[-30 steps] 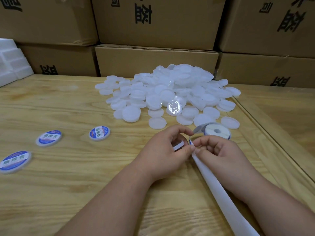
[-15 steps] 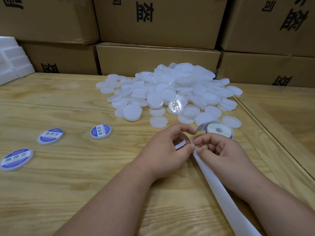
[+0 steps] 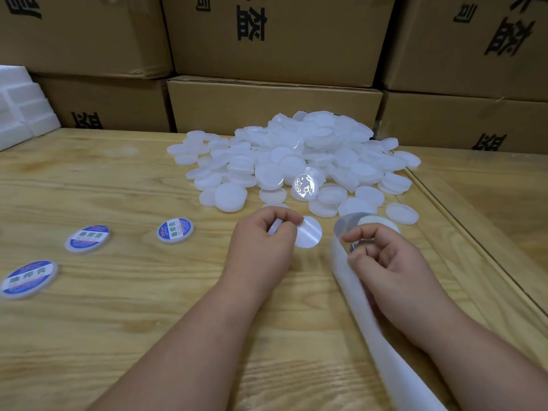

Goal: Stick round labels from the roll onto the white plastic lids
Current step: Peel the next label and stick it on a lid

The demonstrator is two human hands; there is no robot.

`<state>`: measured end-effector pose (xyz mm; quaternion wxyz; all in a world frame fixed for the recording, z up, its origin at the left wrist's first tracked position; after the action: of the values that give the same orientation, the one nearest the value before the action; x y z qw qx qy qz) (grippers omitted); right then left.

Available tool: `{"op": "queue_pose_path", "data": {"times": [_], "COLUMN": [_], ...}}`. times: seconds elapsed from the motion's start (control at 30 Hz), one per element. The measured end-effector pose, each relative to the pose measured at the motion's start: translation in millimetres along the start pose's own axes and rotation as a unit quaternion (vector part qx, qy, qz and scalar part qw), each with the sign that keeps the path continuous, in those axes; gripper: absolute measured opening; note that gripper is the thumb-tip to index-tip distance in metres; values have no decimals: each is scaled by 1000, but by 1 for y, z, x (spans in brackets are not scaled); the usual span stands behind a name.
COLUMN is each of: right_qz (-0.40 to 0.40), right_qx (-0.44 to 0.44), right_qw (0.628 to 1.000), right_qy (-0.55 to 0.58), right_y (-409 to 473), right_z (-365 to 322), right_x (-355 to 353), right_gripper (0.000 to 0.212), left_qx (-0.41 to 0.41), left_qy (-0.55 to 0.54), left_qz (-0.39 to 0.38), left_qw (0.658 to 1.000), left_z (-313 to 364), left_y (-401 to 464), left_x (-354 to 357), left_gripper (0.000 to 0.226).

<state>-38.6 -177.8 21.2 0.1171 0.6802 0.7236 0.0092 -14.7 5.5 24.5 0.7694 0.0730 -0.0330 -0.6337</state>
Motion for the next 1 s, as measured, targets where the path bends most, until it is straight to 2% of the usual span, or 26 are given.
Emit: {"op": "queue_pose_path", "data": {"times": [0.1,0.23,0.7,0.8,0.87,1.0], "right_qz": [23,50,68,76,79,71], "right_qx": [-51,-124,-180,-174,-150,-92], "right_qw": [998,987,965,973,983,993], "right_qy": [-17,-94,-179,-133,-66,32], "right_y": [-1,-1,-1,-2,-2,-3], "right_z": [1,-3,-9,-9,-7,-7], "right_x": [2,2,3,4,4,2], "right_gripper": [35,36,28,18,22,9], "left_qx": [17,25,24,-3,-39,-85], "left_qy": [14,30,-56,-172,-230,-234], "left_qz": [-46,-94,-132,-147,-151,-137], "left_qw": [999,995,989,974,961,959], "left_z": [2,-2,2,5,7,7], "left_y": [-3,-4,-3,-2,-1,-1], "left_x": [3,6,4,2,2,4], "left_gripper": [30,28,25,32,35,26]}}
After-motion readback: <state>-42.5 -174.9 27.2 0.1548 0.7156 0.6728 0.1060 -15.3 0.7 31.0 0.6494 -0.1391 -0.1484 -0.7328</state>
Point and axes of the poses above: each hand's wrist, its own y-axis towards the middle knuckle, its own x-axis out of the palm, z = x × y, the point moved 2 cm from there along y, towards the middle knuckle
